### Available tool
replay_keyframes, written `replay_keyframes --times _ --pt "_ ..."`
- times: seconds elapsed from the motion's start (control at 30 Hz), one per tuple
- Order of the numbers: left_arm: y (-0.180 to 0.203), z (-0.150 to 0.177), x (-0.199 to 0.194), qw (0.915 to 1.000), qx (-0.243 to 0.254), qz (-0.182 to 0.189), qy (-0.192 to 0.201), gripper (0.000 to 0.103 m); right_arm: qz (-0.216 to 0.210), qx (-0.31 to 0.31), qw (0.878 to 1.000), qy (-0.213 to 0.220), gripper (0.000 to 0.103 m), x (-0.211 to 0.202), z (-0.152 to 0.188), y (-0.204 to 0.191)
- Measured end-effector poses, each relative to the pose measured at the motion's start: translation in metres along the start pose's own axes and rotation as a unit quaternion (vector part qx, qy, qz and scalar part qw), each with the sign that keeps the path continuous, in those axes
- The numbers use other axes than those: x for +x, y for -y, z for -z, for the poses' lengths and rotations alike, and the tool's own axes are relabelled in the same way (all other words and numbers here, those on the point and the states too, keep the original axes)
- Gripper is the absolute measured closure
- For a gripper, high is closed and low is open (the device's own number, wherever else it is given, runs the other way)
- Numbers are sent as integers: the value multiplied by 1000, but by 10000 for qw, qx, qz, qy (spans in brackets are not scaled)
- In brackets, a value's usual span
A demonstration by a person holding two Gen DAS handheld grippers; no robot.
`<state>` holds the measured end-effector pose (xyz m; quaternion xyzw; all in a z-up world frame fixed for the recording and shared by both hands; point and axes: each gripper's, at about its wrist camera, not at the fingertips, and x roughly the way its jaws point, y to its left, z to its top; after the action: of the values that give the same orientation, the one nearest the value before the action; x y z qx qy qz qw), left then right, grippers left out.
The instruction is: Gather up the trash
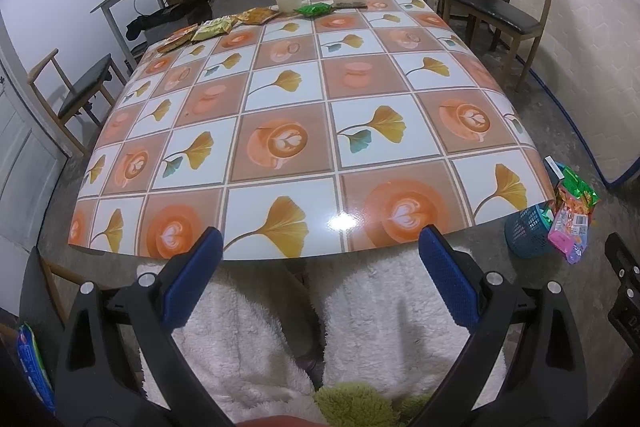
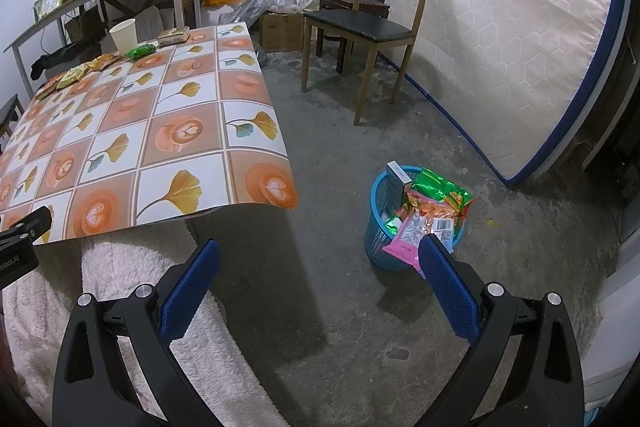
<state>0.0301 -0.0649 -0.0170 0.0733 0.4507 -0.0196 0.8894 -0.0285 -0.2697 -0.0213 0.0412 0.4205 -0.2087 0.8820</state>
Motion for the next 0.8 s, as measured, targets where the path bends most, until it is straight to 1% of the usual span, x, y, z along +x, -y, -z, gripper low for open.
replay_keyframes --times 0.8 --pt "0 0 0 10000 8 1 2 9 7 -2 10000 14 7 -1 0 0"
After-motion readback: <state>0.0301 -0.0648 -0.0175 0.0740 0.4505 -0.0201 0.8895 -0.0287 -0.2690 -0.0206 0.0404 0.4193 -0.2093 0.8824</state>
